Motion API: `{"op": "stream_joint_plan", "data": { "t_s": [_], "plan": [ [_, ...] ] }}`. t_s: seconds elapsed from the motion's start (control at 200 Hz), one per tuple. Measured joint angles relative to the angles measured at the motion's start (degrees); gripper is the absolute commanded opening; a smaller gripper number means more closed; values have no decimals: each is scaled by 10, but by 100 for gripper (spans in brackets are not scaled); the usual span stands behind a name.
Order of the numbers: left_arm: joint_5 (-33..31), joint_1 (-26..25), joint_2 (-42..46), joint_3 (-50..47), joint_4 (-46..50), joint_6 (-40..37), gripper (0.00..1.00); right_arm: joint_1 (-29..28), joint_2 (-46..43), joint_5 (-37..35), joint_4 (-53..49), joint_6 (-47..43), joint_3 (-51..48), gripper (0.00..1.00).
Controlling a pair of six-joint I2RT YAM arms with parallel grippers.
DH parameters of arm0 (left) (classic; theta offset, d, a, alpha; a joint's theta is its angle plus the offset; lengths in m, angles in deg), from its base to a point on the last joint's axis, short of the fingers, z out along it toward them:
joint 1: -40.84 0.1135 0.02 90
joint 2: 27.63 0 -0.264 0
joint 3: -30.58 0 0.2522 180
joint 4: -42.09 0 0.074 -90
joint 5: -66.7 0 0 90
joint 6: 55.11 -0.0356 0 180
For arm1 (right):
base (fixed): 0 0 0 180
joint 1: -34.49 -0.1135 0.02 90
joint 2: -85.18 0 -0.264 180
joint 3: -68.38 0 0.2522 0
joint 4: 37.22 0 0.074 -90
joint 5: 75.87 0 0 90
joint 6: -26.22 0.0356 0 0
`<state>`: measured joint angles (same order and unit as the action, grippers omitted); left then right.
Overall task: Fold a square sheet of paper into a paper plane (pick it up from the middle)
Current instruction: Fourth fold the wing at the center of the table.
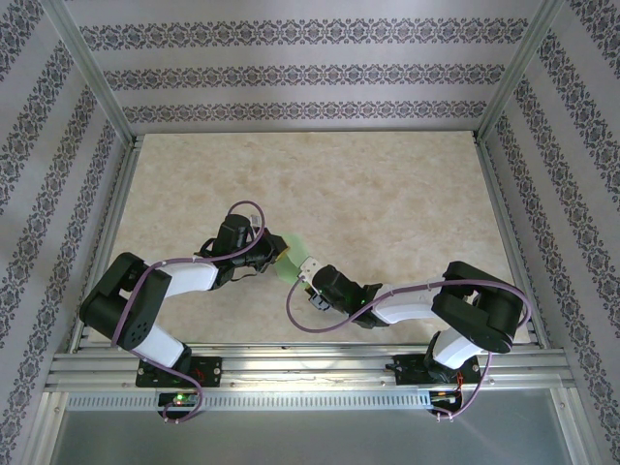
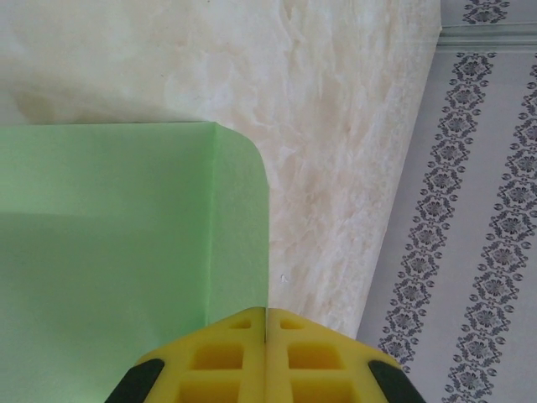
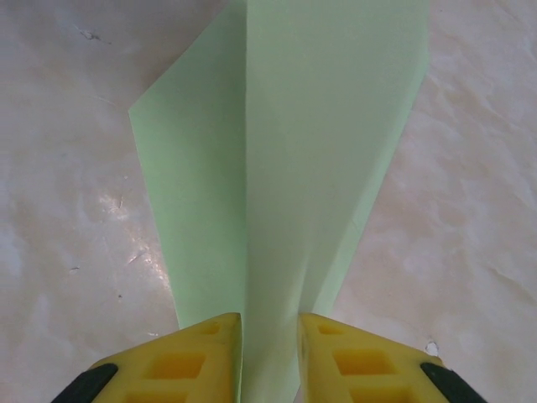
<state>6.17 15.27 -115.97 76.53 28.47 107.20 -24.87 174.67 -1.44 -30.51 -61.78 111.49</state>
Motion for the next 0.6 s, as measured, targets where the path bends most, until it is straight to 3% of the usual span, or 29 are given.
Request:
{"op": "stream_joint_plan", "data": {
  "t_s": [0.6],
  "plan": [
    [-2,0,0,0,2,-1,3,7,-6,11,23,13,-11,23]
  ]
}}
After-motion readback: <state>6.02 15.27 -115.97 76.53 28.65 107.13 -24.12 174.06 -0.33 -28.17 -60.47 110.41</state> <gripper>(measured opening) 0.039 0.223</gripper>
